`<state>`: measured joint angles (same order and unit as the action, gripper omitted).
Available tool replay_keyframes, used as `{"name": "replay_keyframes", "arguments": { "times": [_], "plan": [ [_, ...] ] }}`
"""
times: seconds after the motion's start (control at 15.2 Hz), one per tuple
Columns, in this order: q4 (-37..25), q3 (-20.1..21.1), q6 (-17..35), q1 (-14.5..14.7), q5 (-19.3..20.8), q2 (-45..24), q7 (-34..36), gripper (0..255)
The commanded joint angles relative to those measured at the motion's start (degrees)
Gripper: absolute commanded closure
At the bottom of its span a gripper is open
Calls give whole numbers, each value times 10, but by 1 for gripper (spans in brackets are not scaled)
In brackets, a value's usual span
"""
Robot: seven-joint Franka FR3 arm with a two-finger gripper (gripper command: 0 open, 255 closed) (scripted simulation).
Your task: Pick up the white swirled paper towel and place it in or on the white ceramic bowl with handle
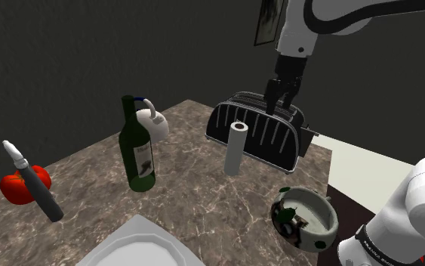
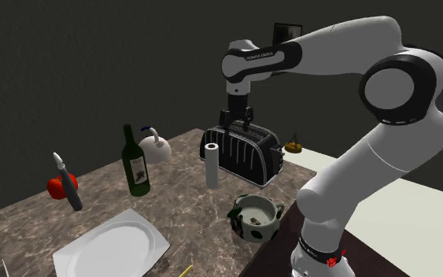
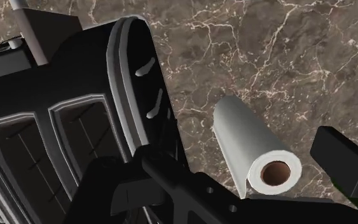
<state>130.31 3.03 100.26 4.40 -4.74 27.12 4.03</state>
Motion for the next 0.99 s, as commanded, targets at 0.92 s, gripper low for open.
{"name": "replay_keyframes", "arguments": {
  "times": [0.92],
  "plan": [
    [-70, 49, 154, 21, 0, -211, 60, 0]
  ]
}}
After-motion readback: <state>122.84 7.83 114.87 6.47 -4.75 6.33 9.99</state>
